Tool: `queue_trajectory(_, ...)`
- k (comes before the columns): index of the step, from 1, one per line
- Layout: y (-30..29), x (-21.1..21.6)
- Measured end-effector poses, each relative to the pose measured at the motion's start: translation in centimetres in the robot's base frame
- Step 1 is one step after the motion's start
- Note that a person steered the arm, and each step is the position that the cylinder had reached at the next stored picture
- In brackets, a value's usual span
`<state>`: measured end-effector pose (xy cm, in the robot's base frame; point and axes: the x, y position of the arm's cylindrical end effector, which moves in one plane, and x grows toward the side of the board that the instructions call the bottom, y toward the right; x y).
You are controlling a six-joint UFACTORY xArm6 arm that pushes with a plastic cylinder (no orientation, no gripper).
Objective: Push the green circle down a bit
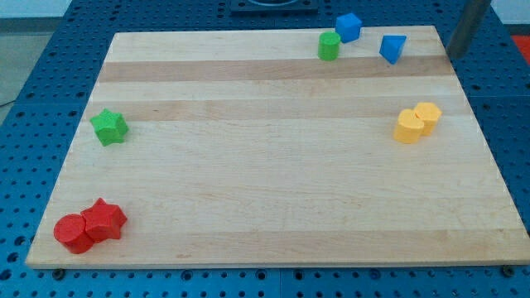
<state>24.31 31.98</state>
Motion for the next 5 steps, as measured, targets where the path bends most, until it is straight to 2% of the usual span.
queue_trajectory(1,-3.0,-2.8)
queue_trajectory(3,-18.9,-2.0)
queue_trajectory(4,-25.2,1.6)
queue_trajectory(5,-30.4,7.4)
